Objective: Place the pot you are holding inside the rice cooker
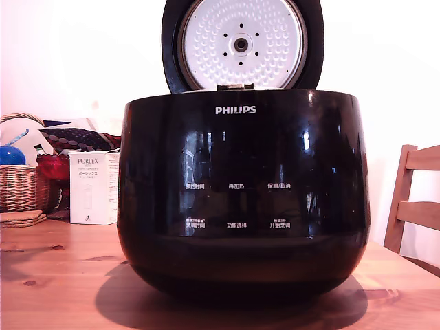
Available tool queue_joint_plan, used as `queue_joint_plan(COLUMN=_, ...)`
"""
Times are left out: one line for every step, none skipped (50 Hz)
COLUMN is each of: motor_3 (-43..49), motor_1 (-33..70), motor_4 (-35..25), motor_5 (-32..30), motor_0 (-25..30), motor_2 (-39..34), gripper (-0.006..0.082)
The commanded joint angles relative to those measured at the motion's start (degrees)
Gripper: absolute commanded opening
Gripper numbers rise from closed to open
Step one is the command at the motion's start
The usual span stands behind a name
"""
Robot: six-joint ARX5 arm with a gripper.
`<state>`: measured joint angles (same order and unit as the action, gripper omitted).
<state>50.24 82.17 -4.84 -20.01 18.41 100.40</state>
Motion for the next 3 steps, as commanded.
queue_joint_plan(motor_3=-0.6, motor_1=-0.9, motor_4=0.0, motor_5=0.1, motor_0=-0.6, motor_2=-0.4, gripper=-0.0019)
queue_joint_plan(motor_3=-0.6, motor_1=-0.9, motor_4=0.0, motor_5=0.1, motor_0=-0.7, motor_2=-0.4, gripper=-0.0019)
queue_joint_plan(motor_3=-0.6, motor_1=-0.9, motor_4=0.0, motor_5=0.1, motor_0=-0.7, motor_2=-0.4, gripper=-0.0019)
